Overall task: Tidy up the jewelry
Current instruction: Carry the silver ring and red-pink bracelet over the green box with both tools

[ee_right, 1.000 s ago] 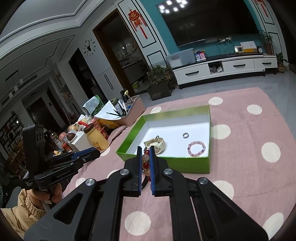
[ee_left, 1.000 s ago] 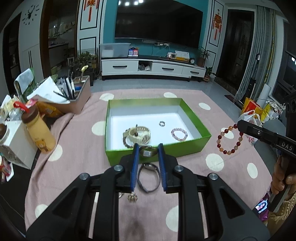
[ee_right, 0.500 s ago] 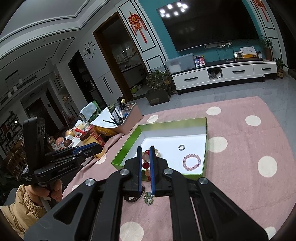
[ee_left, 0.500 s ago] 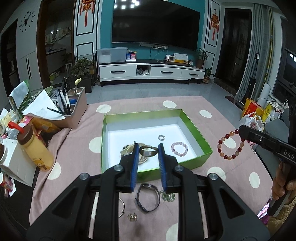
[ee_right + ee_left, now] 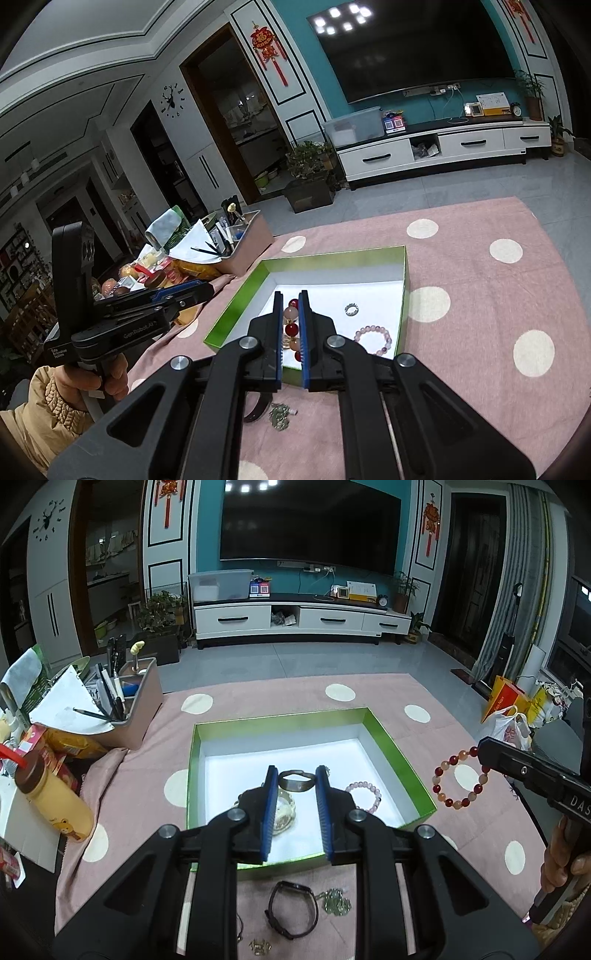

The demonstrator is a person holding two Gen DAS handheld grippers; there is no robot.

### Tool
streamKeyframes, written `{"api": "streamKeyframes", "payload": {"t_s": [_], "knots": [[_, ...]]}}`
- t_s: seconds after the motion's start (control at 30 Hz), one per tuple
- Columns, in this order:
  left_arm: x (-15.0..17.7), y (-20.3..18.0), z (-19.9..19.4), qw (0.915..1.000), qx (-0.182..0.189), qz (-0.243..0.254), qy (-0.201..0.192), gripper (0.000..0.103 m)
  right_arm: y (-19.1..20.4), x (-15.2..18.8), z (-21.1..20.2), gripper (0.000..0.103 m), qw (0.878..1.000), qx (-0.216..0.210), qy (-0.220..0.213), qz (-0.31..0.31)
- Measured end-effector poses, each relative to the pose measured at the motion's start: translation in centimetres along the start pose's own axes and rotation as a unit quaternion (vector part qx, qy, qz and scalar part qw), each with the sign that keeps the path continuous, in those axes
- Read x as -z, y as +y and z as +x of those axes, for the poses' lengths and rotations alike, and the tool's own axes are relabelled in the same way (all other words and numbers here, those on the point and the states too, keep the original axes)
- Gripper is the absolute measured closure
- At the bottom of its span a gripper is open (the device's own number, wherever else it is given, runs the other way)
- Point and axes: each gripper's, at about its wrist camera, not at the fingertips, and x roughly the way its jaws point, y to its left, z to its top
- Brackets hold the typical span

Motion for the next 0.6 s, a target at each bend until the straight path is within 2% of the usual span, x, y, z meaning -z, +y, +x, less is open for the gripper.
{"api": "streamKeyframes", "payload": {"t_s": [0.6], "knots": [[-1.6, 0.8, 6.1, 0.9995, -0.004, -0.009, 0.031, 0.083, -1.8, -1.4, 4.9, 0.096, 1.000, 0.013, 0.016, 0.006]]}}
